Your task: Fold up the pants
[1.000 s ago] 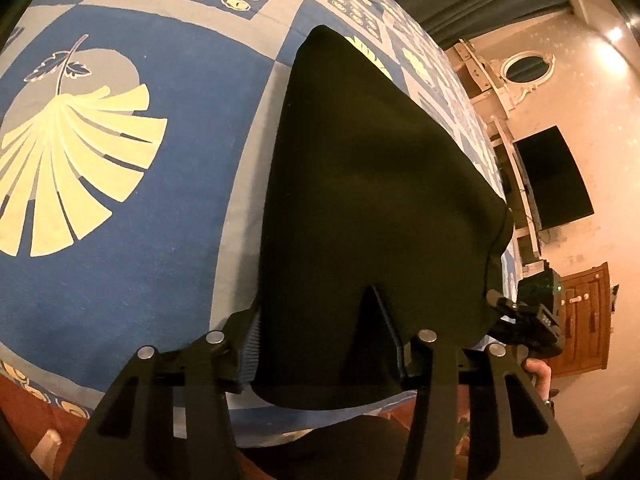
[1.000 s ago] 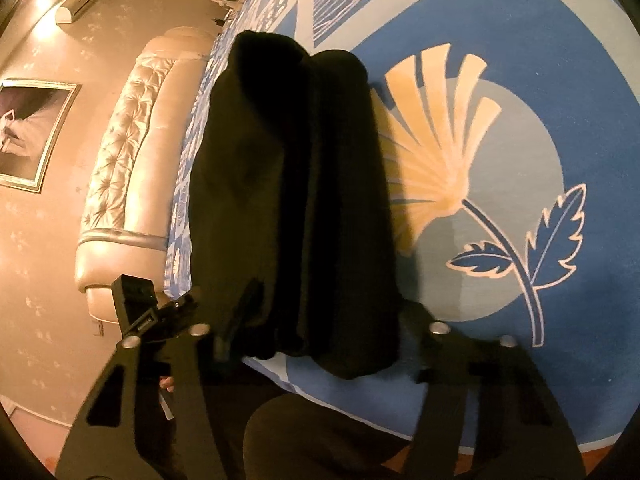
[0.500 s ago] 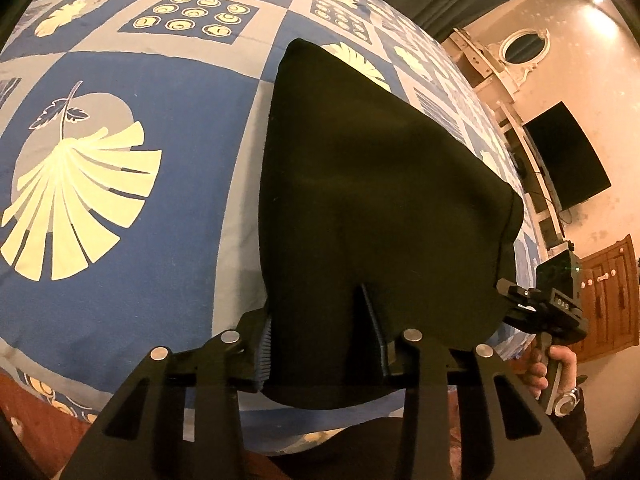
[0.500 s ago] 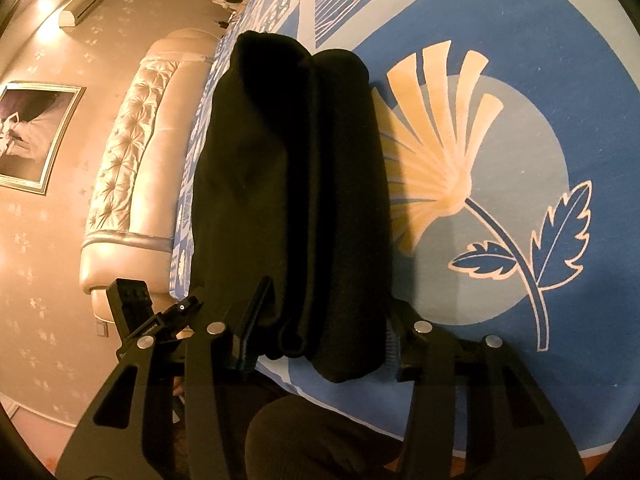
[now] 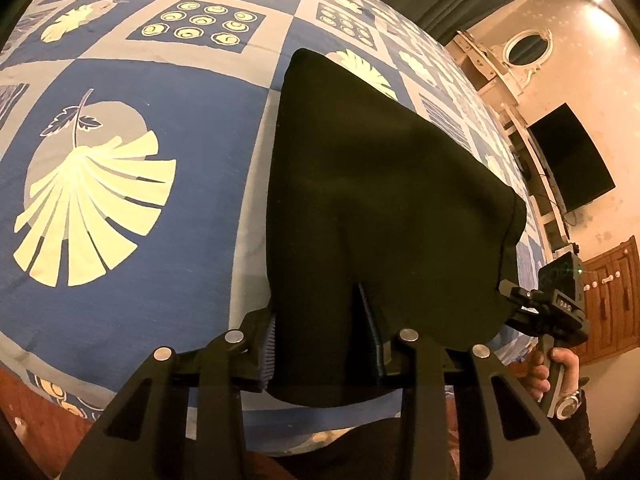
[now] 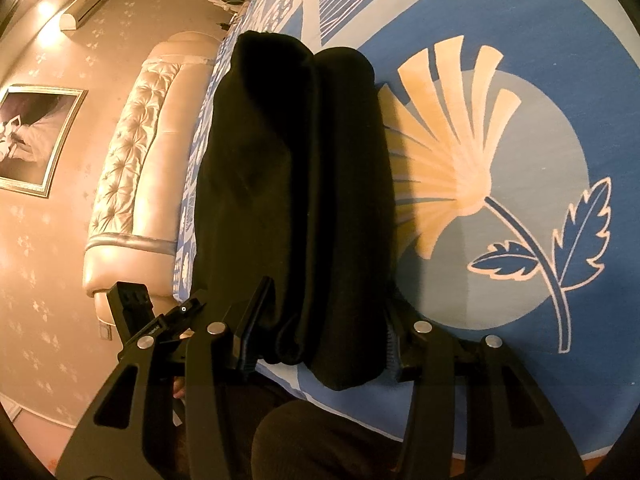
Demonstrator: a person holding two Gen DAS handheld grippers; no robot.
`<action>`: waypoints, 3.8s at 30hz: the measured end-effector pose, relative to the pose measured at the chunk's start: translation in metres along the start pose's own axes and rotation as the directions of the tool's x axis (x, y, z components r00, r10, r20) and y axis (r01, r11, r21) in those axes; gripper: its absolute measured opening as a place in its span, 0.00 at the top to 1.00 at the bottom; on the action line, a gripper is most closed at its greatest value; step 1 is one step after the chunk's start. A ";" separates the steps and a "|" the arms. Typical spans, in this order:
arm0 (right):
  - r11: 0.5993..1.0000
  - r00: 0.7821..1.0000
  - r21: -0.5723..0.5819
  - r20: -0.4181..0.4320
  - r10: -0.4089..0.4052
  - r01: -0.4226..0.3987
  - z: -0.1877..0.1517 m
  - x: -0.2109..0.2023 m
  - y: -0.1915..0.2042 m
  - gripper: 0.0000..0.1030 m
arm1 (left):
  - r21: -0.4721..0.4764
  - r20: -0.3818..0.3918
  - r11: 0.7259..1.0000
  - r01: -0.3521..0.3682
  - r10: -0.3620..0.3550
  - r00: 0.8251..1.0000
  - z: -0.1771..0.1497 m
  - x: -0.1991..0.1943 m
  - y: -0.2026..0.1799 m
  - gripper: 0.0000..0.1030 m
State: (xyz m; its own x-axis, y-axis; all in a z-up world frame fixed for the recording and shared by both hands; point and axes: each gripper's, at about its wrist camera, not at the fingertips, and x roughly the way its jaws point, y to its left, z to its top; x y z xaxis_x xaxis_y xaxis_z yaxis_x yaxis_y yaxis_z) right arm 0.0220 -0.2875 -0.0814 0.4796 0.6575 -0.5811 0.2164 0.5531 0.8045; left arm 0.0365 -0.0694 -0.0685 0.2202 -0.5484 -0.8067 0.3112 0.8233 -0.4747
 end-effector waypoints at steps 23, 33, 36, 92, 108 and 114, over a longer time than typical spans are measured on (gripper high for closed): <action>0.998 0.997 -0.036 -0.062 0.050 -0.052 0.009 0.036 0.017 0.55 | -0.081 0.045 0.995 -0.064 0.068 0.997 0.007 -0.032 0.038 0.67; 0.996 0.994 -0.036 -0.070 0.085 -0.087 0.010 0.045 0.020 0.55 | -0.122 0.056 0.989 -0.080 0.087 0.995 0.011 -0.041 0.056 0.67; 0.995 0.994 -0.036 -0.071 0.089 -0.091 0.008 0.045 0.021 0.55 | -0.129 0.057 0.989 -0.079 0.087 0.995 0.012 -0.043 0.060 0.67; 0.990 0.987 -0.050 0.085 0.139 -0.135 0.109 0.066 0.013 0.60 | 0.027 0.071 0.996 0.084 -0.086 0.994 0.141 0.027 0.087 0.64; 0.989 0.983 -0.085 0.133 0.130 -0.119 0.117 0.071 0.024 0.65 | -0.021 0.116 0.999 0.029 -0.027 0.993 0.153 0.021 0.092 0.72; 0.989 0.982 -0.082 0.134 0.134 -0.124 0.121 0.078 0.026 0.65 | -0.031 0.122 0.999 0.023 -0.019 0.992 0.160 0.020 0.097 0.72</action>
State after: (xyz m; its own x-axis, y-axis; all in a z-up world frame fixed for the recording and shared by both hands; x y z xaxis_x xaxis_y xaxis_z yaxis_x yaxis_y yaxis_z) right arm 0.1682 -0.2840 -0.0903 0.6140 0.6514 -0.4458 0.0848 0.5071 0.8577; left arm 0.2188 -0.0242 -0.0740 0.3252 -0.5779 -0.7485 0.2876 0.8145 -0.5039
